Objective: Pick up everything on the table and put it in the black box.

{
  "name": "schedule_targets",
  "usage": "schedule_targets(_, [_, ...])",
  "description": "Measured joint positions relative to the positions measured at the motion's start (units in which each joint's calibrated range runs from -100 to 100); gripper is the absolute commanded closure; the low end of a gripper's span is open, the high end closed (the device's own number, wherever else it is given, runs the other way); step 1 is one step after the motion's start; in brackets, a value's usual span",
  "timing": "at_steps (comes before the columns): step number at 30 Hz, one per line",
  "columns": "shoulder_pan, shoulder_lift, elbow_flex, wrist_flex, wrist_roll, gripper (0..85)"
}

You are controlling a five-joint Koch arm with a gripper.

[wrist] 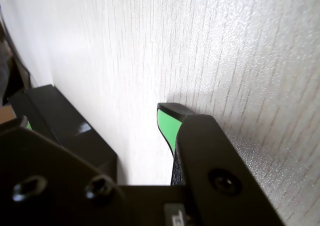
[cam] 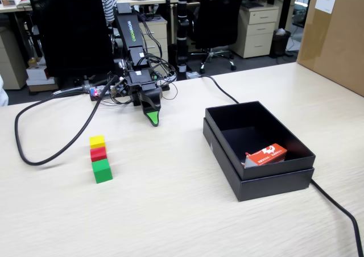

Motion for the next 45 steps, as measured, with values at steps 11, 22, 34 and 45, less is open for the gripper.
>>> schedule_targets(11, [-0.1, 0.0, 3.3, -5.2, 0.0, 36.0])
schedule_targets(22, [-0.7, 0.1, 13.1, -21.6, 0.0, 36.7])
schedule_targets(34, [-0.8, 6.6, 30.6, -43.5, 0.0, 38.2])
schedule_targets(45, [-4.5, 19.0, 47.9, -61.6, -0.1, 38.3])
